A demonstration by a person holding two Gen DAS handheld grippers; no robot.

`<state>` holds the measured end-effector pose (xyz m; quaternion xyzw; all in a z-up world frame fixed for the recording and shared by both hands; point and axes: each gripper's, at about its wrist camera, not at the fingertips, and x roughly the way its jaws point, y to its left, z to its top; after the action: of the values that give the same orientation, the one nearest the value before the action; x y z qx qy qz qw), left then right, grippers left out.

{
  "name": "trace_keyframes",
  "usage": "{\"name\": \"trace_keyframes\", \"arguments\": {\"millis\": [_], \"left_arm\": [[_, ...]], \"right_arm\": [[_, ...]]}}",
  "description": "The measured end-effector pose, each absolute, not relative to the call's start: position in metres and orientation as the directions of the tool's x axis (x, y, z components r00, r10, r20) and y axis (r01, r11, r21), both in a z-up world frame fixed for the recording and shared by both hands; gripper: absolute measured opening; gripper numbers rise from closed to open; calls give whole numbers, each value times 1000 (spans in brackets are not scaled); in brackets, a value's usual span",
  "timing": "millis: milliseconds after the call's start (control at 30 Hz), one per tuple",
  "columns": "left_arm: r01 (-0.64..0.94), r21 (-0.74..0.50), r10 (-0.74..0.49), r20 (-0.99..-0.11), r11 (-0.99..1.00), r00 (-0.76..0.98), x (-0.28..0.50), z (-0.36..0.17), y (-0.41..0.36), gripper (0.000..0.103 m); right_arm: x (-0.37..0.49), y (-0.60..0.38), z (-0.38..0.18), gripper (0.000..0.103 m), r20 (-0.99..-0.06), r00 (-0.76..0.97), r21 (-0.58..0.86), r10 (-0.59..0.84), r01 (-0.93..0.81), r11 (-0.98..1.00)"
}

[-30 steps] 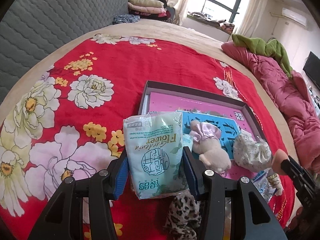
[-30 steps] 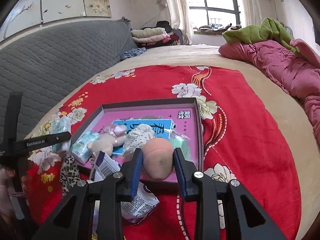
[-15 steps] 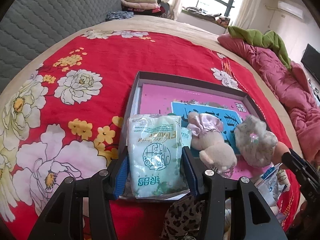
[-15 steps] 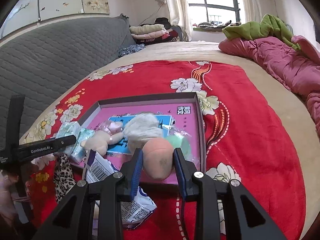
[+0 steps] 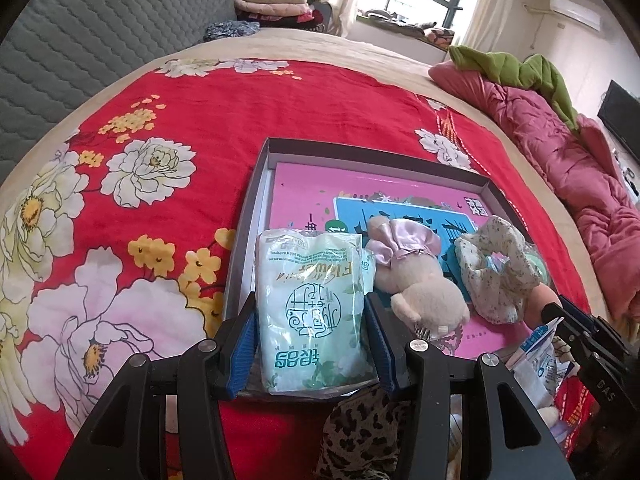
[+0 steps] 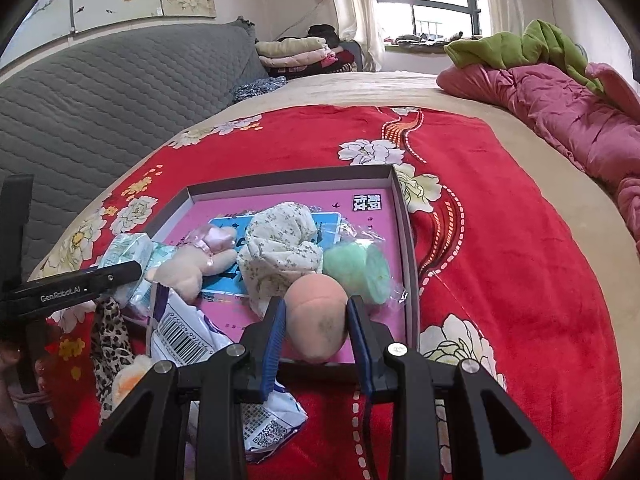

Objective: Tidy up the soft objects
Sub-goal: 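Lower the tissue pack into the box and open left tool while right releases the sponge inside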

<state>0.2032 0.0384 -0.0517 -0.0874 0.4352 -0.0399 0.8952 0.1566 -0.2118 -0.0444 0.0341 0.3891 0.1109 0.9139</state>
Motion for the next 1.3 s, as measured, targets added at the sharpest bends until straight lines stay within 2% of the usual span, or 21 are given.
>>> {"name": "trace_keyframes", "arguments": {"millis": [200, 800, 933, 1300], "left_arm": [[0, -191, -151, -772, 982, 618, 203, -51, 39, 51], [15, -192, -160, -768, 981, 620, 203, -51, 35, 51], [14, -213, -176, -764, 977, 621, 203, -52, 37, 51], [2, -300, -235, -745, 954, 624, 207, -55, 45, 56]], "right_arm": [[162, -210, -51, 32, -730, 658, 115, 185, -148, 982], [158, -211, -44, 33, -726, 664, 110, 182, -148, 983], [150, -216, -37, 37, -710, 681, 110, 180, -145, 983], [140, -225, -26, 38, -693, 692, 154, 201, -131, 979]]}}
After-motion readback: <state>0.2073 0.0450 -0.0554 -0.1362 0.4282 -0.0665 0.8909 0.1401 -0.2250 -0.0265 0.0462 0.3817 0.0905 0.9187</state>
